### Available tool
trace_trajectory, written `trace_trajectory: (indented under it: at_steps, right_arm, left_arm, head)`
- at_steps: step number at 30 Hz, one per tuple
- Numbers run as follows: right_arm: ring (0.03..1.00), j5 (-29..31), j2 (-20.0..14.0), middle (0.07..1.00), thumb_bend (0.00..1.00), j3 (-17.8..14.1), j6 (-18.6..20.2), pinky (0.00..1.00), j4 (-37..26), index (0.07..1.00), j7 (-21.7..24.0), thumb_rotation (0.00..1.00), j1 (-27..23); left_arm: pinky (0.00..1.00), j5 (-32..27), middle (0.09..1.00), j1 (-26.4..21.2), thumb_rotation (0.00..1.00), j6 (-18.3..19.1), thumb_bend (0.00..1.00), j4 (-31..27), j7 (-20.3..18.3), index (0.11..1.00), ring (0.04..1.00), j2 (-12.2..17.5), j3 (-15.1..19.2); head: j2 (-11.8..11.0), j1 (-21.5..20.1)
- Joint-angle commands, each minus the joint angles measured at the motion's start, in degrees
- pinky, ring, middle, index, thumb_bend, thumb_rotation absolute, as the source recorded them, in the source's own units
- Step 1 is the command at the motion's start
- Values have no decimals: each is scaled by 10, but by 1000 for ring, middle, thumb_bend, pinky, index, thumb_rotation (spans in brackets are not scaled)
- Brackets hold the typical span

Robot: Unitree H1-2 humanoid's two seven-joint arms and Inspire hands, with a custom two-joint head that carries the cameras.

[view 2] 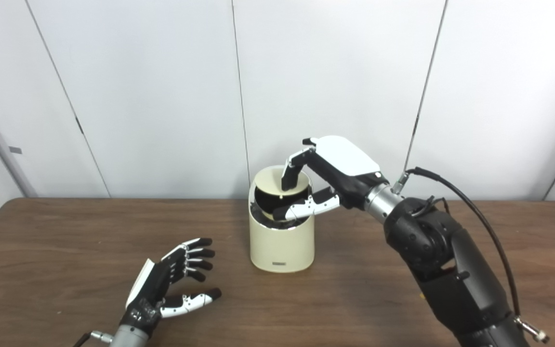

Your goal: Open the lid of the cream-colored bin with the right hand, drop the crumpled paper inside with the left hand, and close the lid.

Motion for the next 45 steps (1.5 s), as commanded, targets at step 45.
trace_trajectory:
  at_steps: [45]
  right_arm:
    - [800, 4, -1, 578, 622, 25, -21, 948, 4, 562, 20, 575, -9]
  left_arm:
    - [579, 2, 743, 6, 0, 14, 690, -39, 3, 802, 675, -6, -2]
  head:
    - [20, 11]
